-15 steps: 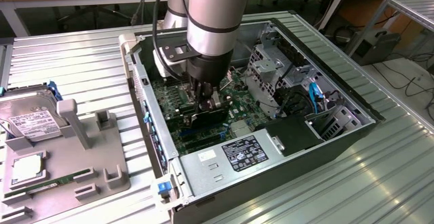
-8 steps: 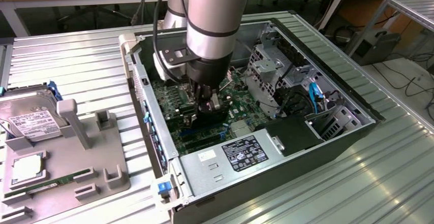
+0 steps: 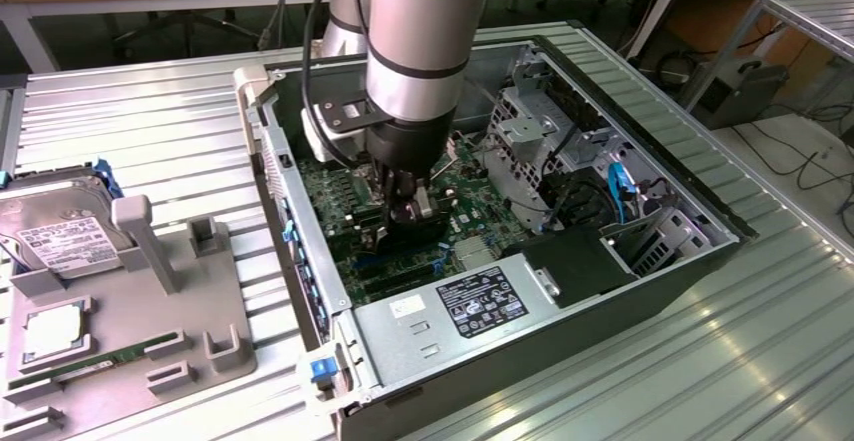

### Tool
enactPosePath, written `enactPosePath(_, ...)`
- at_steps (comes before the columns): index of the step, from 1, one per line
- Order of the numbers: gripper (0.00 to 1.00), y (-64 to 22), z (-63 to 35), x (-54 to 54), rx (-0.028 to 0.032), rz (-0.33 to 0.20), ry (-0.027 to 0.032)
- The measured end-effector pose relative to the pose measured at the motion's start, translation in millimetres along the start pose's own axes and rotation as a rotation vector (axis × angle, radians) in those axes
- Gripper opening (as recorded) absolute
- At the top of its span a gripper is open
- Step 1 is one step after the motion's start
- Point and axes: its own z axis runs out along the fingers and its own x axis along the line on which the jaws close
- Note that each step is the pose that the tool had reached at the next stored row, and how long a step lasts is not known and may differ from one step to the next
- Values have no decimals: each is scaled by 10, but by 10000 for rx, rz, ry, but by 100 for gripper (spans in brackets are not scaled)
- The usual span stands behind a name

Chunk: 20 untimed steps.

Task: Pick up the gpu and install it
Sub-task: 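Press down on the gpu until it lock into place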

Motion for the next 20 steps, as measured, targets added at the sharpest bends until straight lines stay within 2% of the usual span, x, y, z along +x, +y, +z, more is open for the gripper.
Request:
enactPosePath(8,11,0,9,2,1,0,-2)
enactPosePath(9,11,-1,-3,1,9,0,-15)
enactPosePath(13,11,-6,-192,-4,2,0,-6)
enactPosePath(15,11,-8,-256,-6,-1,0,-1)
enactPosePath(20,11,-8,-281,-7,1,0,-9)
